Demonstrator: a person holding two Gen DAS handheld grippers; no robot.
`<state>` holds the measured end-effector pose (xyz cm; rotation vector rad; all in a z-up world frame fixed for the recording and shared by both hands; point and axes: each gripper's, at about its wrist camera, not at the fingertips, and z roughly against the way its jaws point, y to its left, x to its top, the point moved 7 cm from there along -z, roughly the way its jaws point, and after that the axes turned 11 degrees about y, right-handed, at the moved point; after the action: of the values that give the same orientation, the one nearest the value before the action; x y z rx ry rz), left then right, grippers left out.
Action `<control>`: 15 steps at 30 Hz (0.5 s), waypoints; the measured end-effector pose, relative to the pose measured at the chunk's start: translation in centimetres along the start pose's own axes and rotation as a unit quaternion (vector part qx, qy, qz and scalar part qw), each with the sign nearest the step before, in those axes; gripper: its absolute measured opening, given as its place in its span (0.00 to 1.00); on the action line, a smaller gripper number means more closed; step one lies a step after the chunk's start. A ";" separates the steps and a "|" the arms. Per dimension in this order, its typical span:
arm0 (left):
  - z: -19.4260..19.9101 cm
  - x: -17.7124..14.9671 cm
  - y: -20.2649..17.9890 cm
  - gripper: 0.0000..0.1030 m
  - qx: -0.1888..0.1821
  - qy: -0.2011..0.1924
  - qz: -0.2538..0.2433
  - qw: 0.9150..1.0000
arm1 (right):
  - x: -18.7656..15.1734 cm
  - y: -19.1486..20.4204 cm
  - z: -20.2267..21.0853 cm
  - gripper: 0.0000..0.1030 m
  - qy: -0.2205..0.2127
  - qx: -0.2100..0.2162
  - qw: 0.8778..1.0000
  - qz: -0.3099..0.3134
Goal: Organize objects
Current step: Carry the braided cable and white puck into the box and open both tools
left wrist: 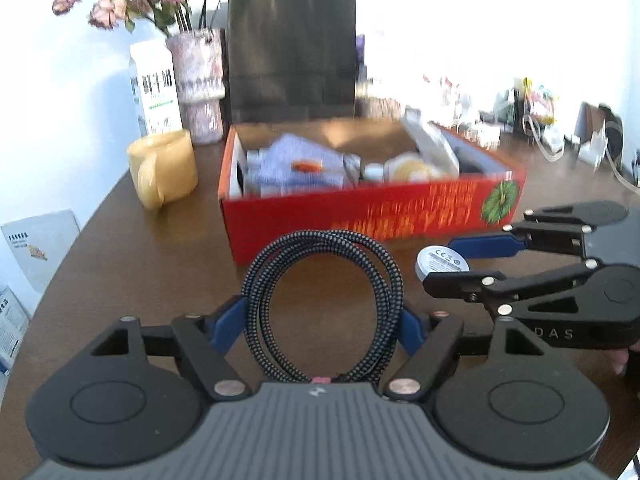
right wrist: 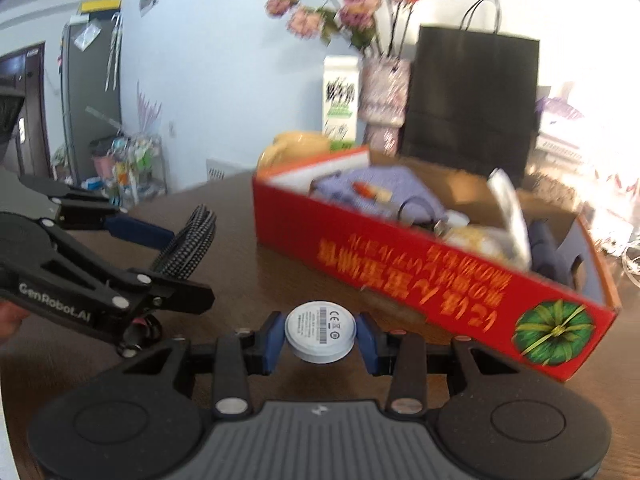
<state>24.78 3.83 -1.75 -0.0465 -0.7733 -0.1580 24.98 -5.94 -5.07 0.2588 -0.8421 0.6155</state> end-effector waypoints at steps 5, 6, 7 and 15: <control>0.9 4.2 -0.3 0.75 -0.007 -0.039 0.010 0.999 | 2.9 -1.9 1.8 0.37 -0.046 -0.022 0.999 -0.011; 0.9 5.4 -0.4 0.75 -0.007 -0.049 0.010 0.999 | 3.5 -2.4 1.9 0.37 -0.053 -0.028 0.998 -0.012; 1.0 6.6 -0.5 0.75 -0.007 -0.059 0.009 0.998 | 4.2 -2.9 1.8 0.37 -0.058 -0.034 0.998 -0.014; -1.6 14.3 -0.4 0.75 -0.004 -0.085 0.020 0.996 | 8.6 -6.6 -0.4 0.37 -0.078 -0.076 0.994 -0.029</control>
<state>35.87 1.49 7.05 -0.0843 -0.9404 -0.1204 33.57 -7.57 1.36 0.1932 -1.0234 0.4791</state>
